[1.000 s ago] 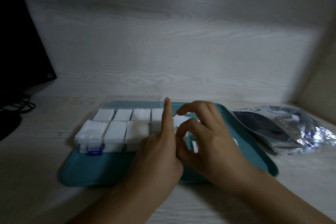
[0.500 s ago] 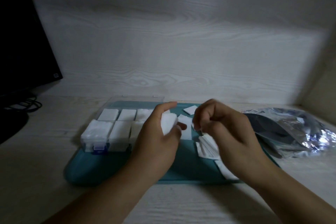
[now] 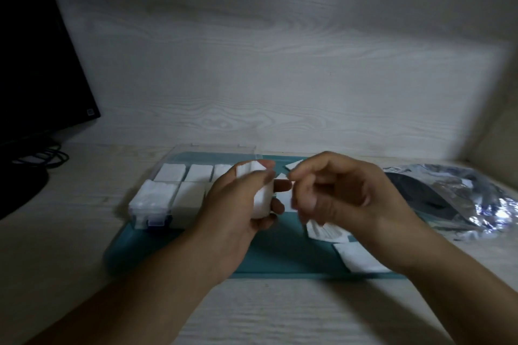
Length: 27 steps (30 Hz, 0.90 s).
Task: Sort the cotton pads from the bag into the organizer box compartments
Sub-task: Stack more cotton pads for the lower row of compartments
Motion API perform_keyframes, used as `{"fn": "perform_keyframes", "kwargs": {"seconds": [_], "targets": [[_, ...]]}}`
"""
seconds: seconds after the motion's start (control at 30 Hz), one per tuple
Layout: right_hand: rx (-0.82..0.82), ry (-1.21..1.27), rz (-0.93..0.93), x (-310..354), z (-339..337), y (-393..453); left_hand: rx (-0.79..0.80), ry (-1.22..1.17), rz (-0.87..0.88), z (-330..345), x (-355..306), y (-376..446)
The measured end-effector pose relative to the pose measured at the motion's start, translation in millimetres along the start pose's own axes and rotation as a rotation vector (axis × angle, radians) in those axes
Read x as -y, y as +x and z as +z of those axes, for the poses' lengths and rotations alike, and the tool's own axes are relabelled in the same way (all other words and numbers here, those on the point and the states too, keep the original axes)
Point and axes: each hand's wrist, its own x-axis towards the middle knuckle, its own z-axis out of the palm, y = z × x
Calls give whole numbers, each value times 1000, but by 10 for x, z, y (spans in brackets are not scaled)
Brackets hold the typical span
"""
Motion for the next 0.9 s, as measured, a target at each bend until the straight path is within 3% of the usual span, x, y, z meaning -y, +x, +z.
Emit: {"fn": "perform_keyframes", "kwargs": {"seconds": [0.07, 0.13, 0.3, 0.53, 0.73, 0.9], "targets": [[-216, -176, -21, -103, -38, 24, 7, -102, -74, 26, -35, -13], [-304, -402, 4, -169, -78, 26, 22, -196, -149, 52, -49, -26], [-8, -720, 33, -223, -47, -60, 47, -215, -180, 83, -18, -51], [-54, -758, -25, -229, 26, -61, 100, -203, -148, 63, 25, -43], [-19, -573, -1, -298, 48, -52, 171, -293, -160, 120, 43, -51], [-22, -648, -50, -287, 50, -63, 136, -295, -164, 132, 56, -58]]}}
